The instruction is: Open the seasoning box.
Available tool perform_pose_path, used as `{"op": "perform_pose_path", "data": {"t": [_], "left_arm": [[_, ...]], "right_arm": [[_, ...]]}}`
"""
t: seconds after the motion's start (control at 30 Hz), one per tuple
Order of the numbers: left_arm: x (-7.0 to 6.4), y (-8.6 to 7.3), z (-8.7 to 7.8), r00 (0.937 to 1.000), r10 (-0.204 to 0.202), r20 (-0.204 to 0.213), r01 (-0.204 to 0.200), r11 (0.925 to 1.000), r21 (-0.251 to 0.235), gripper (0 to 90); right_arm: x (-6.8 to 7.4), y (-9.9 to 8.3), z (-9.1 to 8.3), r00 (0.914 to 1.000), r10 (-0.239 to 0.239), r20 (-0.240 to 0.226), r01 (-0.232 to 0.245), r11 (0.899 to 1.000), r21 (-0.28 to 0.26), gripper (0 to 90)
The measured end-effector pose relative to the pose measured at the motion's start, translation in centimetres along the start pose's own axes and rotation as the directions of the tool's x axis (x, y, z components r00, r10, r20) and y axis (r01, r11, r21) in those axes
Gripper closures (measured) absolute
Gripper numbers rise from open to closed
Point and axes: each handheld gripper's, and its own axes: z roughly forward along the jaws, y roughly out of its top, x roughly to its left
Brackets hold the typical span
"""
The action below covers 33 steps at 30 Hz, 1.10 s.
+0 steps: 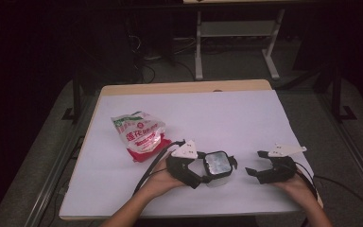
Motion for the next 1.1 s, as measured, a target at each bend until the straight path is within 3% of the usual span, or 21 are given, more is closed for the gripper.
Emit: {"op": "perform_pose_path", "data": {"t": [0.43, 0.6, 0.67, 0.87, 1.0, 1.1], "left_arm": [[-0.08, 0.29, -0.44, 1.0000, -0.004, -0.003, 0.004, 0.9994, -0.033, 18.8], [-0.12, 0.59, -0.80, 1.0000, -0.001, 0.001, 0.001, 0.9976, -0.069, 19.9], [-0.15, 0.66, -0.99, 0.9998, -0.005, 0.021, 0.007, 0.9959, -0.091, 24.6], [-0.23, 0.68, -0.85, 0.9996, 0.008, 0.027, -0.005, 0.9963, -0.086, 28.0], [-0.57, 0.73, -0.71, 0.9991, 0.043, -0.001, -0.043, 0.9963, -0.074, 38.9], [-0.52, 0.73, -0.73, 0.9994, 0.035, -0.003, -0.035, 0.9964, -0.078, 46.2]], "right_arm": [[-0.06, -0.02, 0.00, 1.0000, -0.001, -0.004, 0.001, 1.000, -0.006, 15.1], [-0.07, -0.03, 0.00, 1.0000, 0.001, -0.002, -0.001, 1.000, -0.007, 15.0], [-0.07, -0.01, 0.02, 1.0000, 0.005, -0.003, -0.005, 1.000, -0.006, 15.1], [-0.08, -0.03, 0.03, 1.0000, 0.002, -0.005, -0.003, 1.000, -0.007, 15.1], [-0.11, -0.03, 0.01, 1.0000, 0.005, -0.007, -0.005, 1.000, -0.006, 15.1], [-0.12, -0.03, 0.01, 1.0000, 0.005, -0.007, -0.005, 1.000, -0.006, 15.1]]}}
